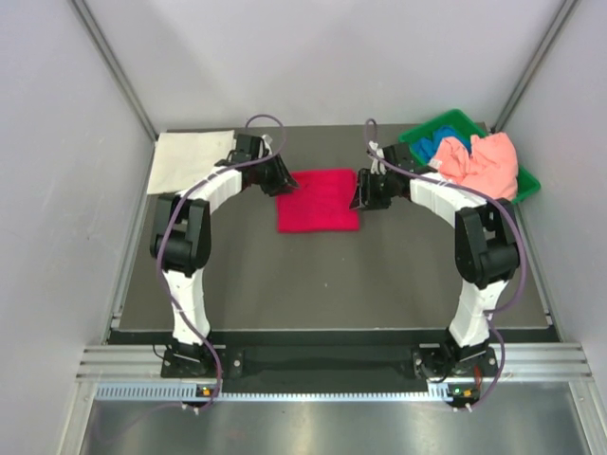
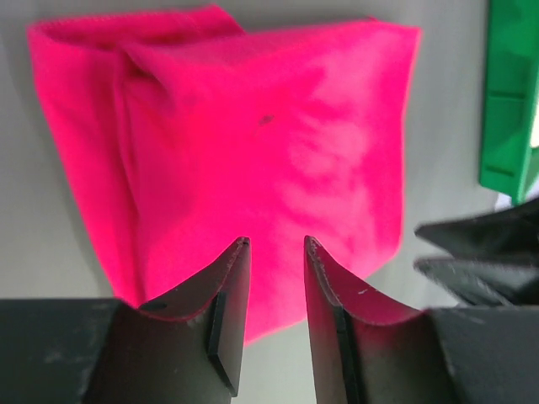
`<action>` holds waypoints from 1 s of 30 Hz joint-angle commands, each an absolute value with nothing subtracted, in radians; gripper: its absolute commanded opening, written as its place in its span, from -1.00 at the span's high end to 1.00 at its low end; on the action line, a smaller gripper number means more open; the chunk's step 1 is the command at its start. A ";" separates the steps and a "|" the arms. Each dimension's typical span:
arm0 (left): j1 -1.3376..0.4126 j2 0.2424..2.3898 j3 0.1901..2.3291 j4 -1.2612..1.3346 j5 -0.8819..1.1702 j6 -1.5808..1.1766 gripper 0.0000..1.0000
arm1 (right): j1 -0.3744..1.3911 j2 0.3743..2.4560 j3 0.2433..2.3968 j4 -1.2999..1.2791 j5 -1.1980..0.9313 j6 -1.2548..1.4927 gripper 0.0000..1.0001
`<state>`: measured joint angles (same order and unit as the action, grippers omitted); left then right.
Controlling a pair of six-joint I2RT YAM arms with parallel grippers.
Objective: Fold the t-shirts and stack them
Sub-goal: Fold the tshirt
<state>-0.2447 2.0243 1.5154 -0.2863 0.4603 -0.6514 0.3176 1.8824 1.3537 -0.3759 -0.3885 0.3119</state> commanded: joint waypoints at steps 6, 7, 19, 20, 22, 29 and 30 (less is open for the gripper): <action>-0.229 2.247 1.791 -0.254 0.422 -0.620 0.27 | 0.313 1.940 1.315 -0.374 -0.416 0.219 0.11; -0.227 2.273 1.821 -0.259 0.417 -0.617 0.27 | 0.314 1.945 1.309 -0.368 -0.411 0.216 0.13; -0.176 2.458 2.042 -0.281 0.462 -0.657 0.27 | 0.308 1.927 1.198 -0.268 -0.410 0.250 0.58; -0.175 2.424 2.042 -0.288 0.471 -0.654 0.26 | 0.307 1.901 1.193 -0.265 -0.411 0.259 0.50; -0.172 2.384 2.036 -0.296 0.503 -0.649 0.24 | 0.301 1.872 1.195 -0.264 -0.414 0.267 0.26; -0.170 2.177 1.921 -0.431 0.510 -0.545 0.19 | 0.262 1.880 1.298 -0.279 -0.416 0.275 -0.01; -0.170 2.157 1.889 -0.463 0.496 -0.516 0.19 | 0.256 1.891 1.314 -0.281 -0.416 0.273 -0.04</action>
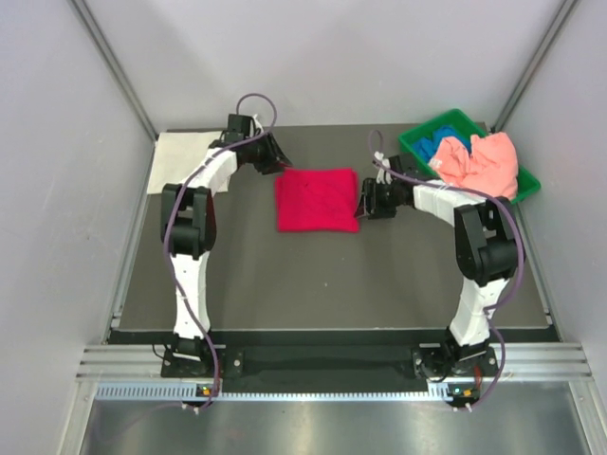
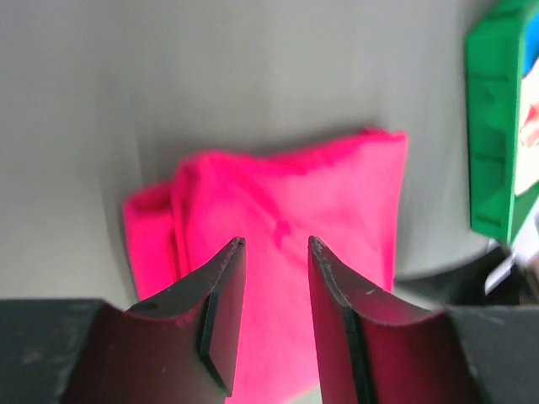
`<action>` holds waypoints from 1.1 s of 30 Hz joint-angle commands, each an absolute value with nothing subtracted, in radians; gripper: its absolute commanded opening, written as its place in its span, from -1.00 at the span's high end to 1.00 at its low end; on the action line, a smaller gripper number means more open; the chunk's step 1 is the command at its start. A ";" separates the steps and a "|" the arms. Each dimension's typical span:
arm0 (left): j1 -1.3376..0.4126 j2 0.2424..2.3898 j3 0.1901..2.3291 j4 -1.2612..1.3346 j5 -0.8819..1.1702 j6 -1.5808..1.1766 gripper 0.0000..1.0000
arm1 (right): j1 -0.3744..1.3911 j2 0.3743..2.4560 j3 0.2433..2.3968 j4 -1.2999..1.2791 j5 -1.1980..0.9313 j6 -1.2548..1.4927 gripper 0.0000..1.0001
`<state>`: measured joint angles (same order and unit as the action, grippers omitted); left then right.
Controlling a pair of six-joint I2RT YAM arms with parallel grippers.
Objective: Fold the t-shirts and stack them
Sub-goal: Fold the tshirt
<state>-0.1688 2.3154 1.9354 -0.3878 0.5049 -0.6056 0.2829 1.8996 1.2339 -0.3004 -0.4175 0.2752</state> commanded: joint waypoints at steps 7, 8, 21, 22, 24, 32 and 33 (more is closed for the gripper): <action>-0.182 1.959 1.527 -0.451 0.426 -0.468 0.07 | 0.241 2.054 1.528 -0.324 -0.433 0.232 -0.23; -0.186 1.948 1.500 -0.440 0.420 -0.468 0.05 | 0.239 2.068 1.545 -0.324 -0.433 0.232 -0.24; -0.227 2.000 1.335 -0.348 0.399 -0.463 0.00 | 0.238 2.279 1.736 -0.256 -0.468 0.258 -0.17; -0.227 2.011 1.327 -0.347 0.388 -0.463 0.07 | 0.236 2.296 1.738 -0.246 -0.472 0.268 -0.13; -0.227 2.022 1.315 -0.344 0.365 -0.465 0.32 | 0.229 2.310 1.743 -0.207 -0.472 0.307 0.04; -0.227 2.056 1.270 -0.362 0.302 -0.529 1.00 | 0.177 2.362 1.654 0.007 -0.477 0.514 0.71; -0.227 2.049 1.250 -0.342 0.330 -0.537 1.00 | 0.172 2.365 1.625 0.078 -0.497 0.549 0.77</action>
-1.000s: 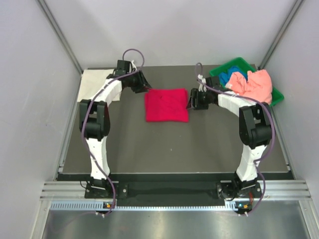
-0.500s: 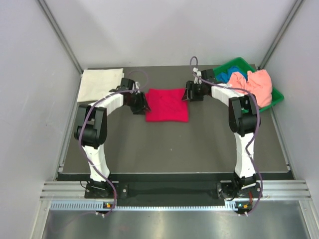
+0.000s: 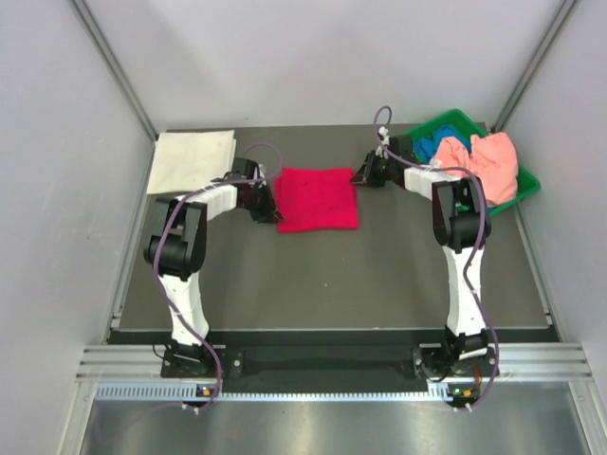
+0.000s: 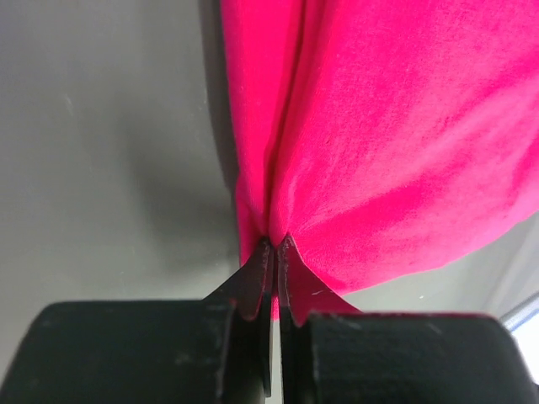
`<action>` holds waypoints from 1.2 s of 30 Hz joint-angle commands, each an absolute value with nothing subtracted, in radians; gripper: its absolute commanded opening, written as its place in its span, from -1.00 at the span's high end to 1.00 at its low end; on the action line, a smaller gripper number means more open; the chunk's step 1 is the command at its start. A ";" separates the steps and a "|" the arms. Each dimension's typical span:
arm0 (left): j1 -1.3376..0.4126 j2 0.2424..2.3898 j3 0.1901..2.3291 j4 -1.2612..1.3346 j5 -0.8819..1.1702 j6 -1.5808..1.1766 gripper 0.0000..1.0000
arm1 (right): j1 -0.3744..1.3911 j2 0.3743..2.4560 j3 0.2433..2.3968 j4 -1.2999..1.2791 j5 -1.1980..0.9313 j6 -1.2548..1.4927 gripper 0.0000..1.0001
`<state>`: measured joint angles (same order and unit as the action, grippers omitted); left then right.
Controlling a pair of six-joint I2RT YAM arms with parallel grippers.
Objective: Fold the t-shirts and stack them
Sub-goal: Fold the tshirt
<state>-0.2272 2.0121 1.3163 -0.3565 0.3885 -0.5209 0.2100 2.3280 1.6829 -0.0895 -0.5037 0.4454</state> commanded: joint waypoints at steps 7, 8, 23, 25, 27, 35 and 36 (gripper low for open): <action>-0.239 1.939 1.131 -0.324 0.414 -0.626 0.69 | 0.172 2.297 1.490 0.187 -0.630 0.561 0.80; -0.242 1.915 1.112 -0.324 0.411 -0.646 0.62 | 0.170 2.269 1.448 0.214 -0.635 0.561 0.78; -0.239 1.881 1.300 -0.413 0.376 -0.509 -0.36 | 0.183 2.037 1.270 0.037 -0.611 0.404 -0.24; -0.232 1.933 1.337 -0.403 0.374 -0.494 -0.37 | 0.186 2.023 1.253 0.029 -0.603 0.394 -0.24; -0.230 1.995 1.400 -0.410 0.368 -0.482 -0.37 | 0.187 2.004 1.218 0.043 -0.600 0.400 -0.25; -0.227 2.106 1.506 -0.405 0.272 -0.463 -0.36 | 0.221 1.971 1.157 0.063 -0.581 0.397 -0.25; -0.226 2.112 1.515 -0.408 0.267 -0.462 -0.35 | 0.222 1.971 1.151 0.064 -0.574 0.397 -0.25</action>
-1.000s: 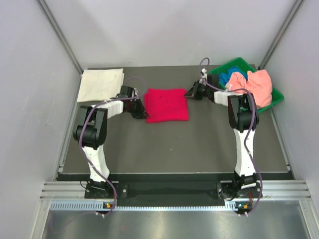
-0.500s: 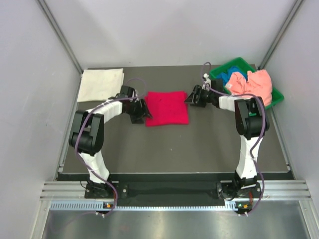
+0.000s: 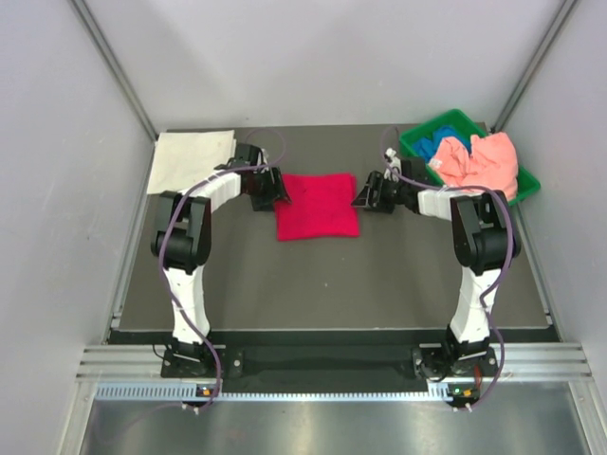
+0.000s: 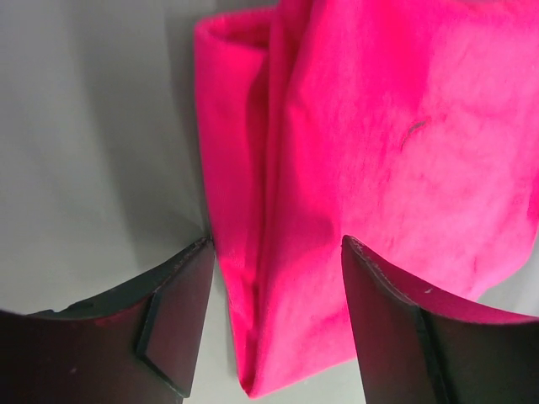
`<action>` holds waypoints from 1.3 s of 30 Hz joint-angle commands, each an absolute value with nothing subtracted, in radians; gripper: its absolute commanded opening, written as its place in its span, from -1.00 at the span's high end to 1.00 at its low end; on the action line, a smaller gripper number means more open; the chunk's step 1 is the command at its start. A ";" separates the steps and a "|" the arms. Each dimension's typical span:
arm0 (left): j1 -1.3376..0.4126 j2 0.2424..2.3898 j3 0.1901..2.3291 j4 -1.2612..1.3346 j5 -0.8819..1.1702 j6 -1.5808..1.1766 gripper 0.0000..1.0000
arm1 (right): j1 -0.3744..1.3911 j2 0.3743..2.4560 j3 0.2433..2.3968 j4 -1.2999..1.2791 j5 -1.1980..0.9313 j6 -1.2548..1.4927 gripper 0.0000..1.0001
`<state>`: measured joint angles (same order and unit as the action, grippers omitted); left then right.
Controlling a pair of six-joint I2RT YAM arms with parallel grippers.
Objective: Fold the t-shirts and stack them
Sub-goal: Fold the tshirt
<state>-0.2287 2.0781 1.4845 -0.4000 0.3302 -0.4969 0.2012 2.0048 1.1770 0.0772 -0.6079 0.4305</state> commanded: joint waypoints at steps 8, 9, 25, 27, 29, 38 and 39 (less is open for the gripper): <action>-0.227 2.186 1.578 -0.414 0.291 -0.445 -0.24 | 0.224 1.953 1.095 0.106 -0.574 0.423 -0.26; -0.229 2.189 1.577 -0.405 0.291 -0.446 -0.21 | 0.225 1.950 1.092 0.109 -0.575 0.426 -0.26; -0.212 2.102 1.588 -0.304 0.471 -0.489 1.00 | 0.247 1.885 1.013 0.155 -0.578 0.451 -0.29; -0.206 2.095 1.600 -0.336 0.457 -0.473 1.00 | 0.248 1.856 0.999 0.156 -0.568 0.451 -0.29; -0.204 2.073 1.605 -0.353 0.402 -0.453 1.00 | 0.247 1.832 0.982 0.161 -0.566 0.451 -0.30; -0.203 2.069 1.651 -0.551 0.310 -0.478 1.00 | 0.247 1.790 0.973 0.143 -0.551 0.453 -0.29; -0.204 2.063 1.614 -0.539 0.316 -0.498 1.00 | 0.247 1.789 0.970 0.143 -0.551 0.454 -0.30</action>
<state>-0.2104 2.1212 1.6226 -0.4763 0.3271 -0.4690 0.2356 1.8458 0.9688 0.1307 -0.5587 0.4576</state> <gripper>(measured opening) 0.045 0.649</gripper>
